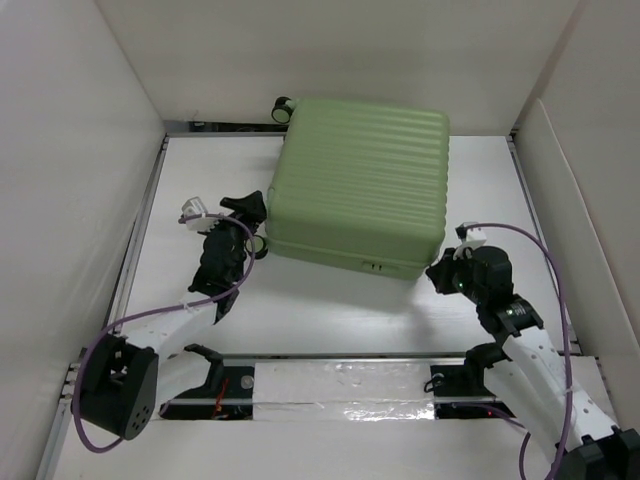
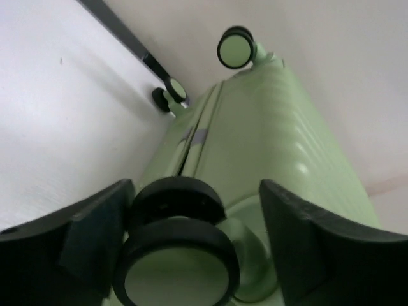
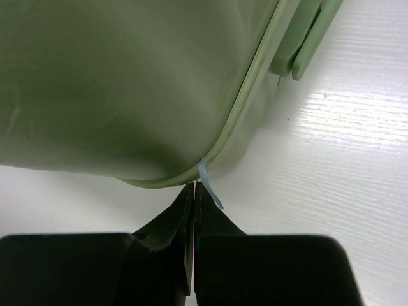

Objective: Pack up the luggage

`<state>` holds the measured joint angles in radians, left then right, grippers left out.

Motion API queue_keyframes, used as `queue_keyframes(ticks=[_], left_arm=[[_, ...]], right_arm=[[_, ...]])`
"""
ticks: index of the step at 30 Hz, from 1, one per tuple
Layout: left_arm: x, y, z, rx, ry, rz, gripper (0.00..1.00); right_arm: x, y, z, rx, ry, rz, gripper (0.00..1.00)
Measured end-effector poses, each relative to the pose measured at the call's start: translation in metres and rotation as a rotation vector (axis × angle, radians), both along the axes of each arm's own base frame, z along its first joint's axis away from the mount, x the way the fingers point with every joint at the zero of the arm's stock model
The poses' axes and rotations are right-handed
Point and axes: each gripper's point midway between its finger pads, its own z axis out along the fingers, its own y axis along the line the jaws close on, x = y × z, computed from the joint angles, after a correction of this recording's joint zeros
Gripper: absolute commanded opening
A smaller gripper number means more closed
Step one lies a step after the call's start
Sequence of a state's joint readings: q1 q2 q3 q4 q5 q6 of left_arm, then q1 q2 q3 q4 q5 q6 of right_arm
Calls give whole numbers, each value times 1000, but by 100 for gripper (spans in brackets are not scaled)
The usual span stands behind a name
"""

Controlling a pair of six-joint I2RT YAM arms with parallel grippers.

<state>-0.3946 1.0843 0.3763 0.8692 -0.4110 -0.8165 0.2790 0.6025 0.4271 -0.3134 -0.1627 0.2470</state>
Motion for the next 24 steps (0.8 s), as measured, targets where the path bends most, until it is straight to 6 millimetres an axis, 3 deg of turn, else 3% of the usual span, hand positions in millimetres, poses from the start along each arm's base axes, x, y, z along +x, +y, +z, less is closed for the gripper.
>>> queue_keyframes(ticks=[2, 4, 6, 8, 10, 12, 13, 17, 18, 21, 24], left_arm=[[-6, -1, 5, 1, -2, -12, 85], [-13, 2, 10, 23, 1, -11, 79], [-19, 7, 16, 56, 1, -2, 49], [-26, 4, 26, 79, -12, -13, 10], [-41, -33, 36, 100, -45, -165, 0], [-57, -76, 47, 123, -90, -330, 0], [-65, -98, 43, 144, -90, -402, 0], [-104, -176, 0, 234, -33, -652, 2], [-113, -195, -27, 275, 23, -715, 5], [-123, -215, -84, 350, 142, -800, 8], [-119, -228, -115, 391, 211, -826, 8]], right_arm=[[1, 2, 0, 8, 2, 8, 0], [3, 6, -1, 18, 8, 23, 0], [7, 12, 0, 34, 14, 48, 0], [13, 17, 4, 50, 20, 71, 0], [27, 29, 22, 92, -19, 117, 0], [35, 37, 32, 116, -32, 153, 0], [37, 38, 32, 124, -29, 162, 0], [34, 36, 28, 130, -19, 165, 0], [32, 35, 27, 132, -24, 164, 0], [28, 32, 31, 139, -70, 155, 0], [22, 27, 33, 139, -112, 140, 0]])
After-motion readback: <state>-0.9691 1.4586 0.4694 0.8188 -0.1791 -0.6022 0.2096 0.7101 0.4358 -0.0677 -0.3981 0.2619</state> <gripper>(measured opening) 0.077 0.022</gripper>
